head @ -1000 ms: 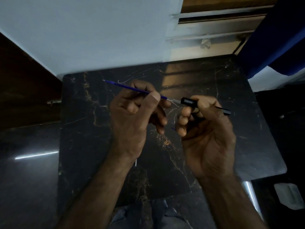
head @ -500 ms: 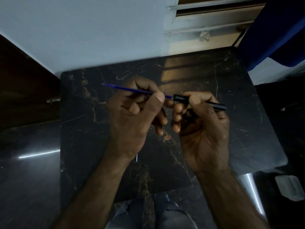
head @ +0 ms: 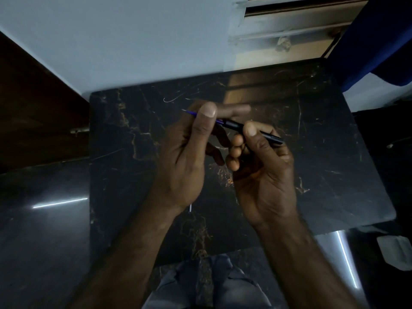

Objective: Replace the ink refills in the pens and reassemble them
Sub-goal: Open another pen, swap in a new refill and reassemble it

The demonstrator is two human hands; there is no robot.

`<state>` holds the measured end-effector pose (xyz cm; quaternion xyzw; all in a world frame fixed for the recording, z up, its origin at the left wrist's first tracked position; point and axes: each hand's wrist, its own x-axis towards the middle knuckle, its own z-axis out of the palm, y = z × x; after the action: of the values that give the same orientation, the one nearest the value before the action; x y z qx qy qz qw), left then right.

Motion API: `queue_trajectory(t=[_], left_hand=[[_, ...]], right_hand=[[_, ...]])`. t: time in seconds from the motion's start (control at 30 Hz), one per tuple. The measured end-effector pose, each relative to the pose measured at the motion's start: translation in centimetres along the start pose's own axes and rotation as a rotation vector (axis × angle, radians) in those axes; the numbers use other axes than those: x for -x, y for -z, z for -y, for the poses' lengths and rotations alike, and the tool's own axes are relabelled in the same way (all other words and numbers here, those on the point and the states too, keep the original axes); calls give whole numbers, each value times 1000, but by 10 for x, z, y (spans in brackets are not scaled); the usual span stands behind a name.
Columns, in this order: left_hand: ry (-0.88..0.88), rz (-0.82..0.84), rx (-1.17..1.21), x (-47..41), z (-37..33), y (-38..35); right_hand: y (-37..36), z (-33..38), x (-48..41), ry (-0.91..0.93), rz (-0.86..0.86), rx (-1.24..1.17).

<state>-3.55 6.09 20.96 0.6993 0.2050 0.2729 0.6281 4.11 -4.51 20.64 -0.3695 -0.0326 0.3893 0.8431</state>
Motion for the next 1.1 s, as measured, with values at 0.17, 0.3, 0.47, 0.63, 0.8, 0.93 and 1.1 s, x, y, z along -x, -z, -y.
queue_trajectory(t=[0.17, 0.3, 0.47, 0.63, 0.8, 0.93, 1.1], left_hand=[[9, 136, -16, 0, 6, 11], [55, 144, 202, 12, 25, 32], [281, -404, -70, 33, 106, 63], [582, -232, -798, 63, 202, 80], [666, -174, -919, 67, 224, 72], [680, -140, -942, 65, 226, 68], [740, -176, -826, 62, 220, 66]], right_hand=[[-4, -7, -2, -13, 3, -36], [-8, -11, -5, -62, 31, -119], [5, -7, -6, -100, 19, -140], [12, -12, -1, -147, 26, -156], [16, -18, 4, -179, 7, -146], [16, -16, 3, -175, 9, -126], [15, -13, 1, -162, 11, -133]])
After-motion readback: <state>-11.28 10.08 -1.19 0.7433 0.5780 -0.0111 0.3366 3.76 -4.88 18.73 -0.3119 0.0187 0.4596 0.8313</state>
